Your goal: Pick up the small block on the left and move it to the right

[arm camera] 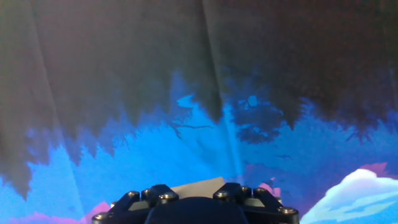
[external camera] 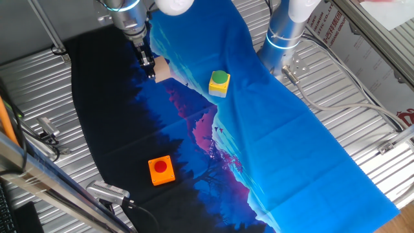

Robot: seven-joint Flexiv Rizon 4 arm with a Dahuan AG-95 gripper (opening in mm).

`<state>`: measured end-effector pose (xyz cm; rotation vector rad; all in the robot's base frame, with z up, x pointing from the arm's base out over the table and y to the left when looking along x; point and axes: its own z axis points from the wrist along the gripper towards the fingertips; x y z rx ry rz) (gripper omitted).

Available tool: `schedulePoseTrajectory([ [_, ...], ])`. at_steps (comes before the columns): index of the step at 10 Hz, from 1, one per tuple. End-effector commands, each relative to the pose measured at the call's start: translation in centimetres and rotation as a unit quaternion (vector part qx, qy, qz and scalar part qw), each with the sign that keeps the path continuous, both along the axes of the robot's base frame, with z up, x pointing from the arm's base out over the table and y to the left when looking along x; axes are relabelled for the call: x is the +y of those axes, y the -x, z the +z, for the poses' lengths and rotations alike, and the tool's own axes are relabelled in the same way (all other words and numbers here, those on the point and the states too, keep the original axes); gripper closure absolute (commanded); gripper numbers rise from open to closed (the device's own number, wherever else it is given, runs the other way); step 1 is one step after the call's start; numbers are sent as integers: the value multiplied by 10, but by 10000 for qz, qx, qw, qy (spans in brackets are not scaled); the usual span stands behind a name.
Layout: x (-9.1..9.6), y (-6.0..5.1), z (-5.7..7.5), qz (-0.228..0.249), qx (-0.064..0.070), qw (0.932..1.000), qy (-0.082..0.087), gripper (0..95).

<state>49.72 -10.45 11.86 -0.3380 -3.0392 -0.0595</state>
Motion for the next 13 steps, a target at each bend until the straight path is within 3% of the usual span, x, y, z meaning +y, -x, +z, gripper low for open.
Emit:
schedulePoseTrajectory([
  [1,1,-1,0,-21,8,10000,-24,950],
  [7,1,-1,0,50,20,10000,11,950],
  [8,1,-1,0,151,92,9998,15,950],
  [10,1,-1,0,742,91,9966,343,950],
  [13,1,-1,0,1583,86,9869,303,950],
])
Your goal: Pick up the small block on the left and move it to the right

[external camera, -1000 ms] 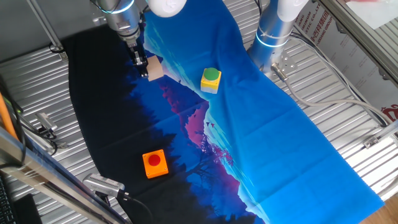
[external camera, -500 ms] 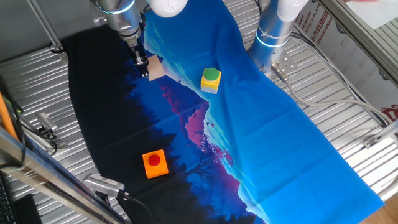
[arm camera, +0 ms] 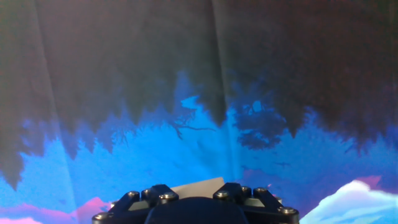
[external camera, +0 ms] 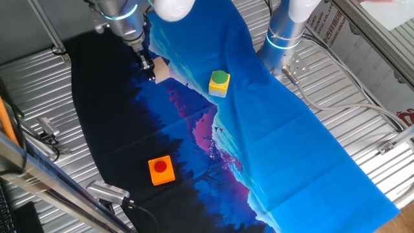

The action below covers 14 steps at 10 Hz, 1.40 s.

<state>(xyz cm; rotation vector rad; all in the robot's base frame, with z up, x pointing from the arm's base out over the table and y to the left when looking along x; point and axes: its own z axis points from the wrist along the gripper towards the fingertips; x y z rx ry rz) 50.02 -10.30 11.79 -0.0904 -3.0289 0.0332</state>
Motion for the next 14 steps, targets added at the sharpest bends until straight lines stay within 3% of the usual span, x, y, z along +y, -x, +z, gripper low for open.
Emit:
schedulePoseTrajectory([
  [1,-1,2,1,1020,-43,9948,-8,950],
  [6,-1,2,1,2032,203,9785,-276,950],
  [10,-1,2,1,1986,235,9792,-333,950],
  [12,3,2,8,1834,306,9819,-354,950],
  [14,28,5,17,1466,387,9880,-298,950],
])
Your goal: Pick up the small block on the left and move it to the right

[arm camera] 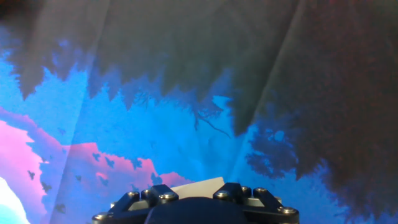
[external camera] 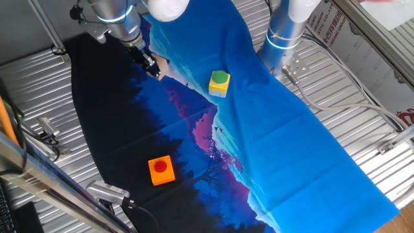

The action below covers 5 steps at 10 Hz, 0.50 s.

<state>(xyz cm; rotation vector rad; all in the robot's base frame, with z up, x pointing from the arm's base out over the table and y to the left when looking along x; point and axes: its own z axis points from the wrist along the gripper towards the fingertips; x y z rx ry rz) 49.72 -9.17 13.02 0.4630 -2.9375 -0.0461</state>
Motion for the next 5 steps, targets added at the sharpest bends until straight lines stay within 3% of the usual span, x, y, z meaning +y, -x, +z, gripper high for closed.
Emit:
schedulePoseTrajectory([
  [1,35,7,7,-615,87,9980,116,950],
  [3,76,24,13,-1112,62,9937,146,950],
  [5,104,32,20,-1603,64,9869,175,950],
])
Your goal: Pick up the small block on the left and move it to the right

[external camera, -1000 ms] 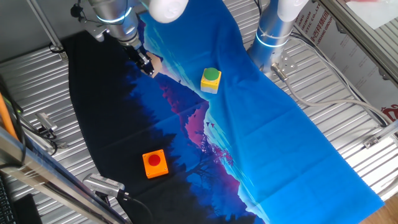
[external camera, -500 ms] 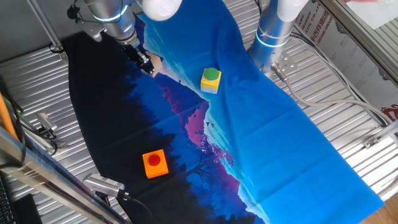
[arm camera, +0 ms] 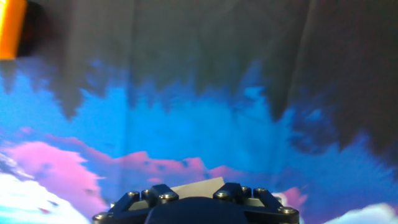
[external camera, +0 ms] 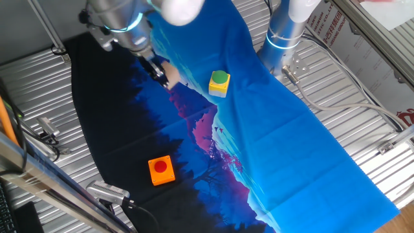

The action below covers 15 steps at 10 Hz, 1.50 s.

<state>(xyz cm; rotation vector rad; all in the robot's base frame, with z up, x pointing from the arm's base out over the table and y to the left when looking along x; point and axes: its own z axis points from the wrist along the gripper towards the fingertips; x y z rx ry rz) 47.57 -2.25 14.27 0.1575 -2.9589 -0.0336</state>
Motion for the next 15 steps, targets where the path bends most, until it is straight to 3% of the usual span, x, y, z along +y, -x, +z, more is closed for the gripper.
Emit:
schedulePoseTrajectory([
  [1,46,12,10,-847,16,9964,4,950],
  [5,59,17,10,-1111,-44,9938,-35,950],
  [10,73,28,-18,-1218,-173,9924,-20,950],
  [15,78,24,-35,-1227,-196,9922,31,950],
])
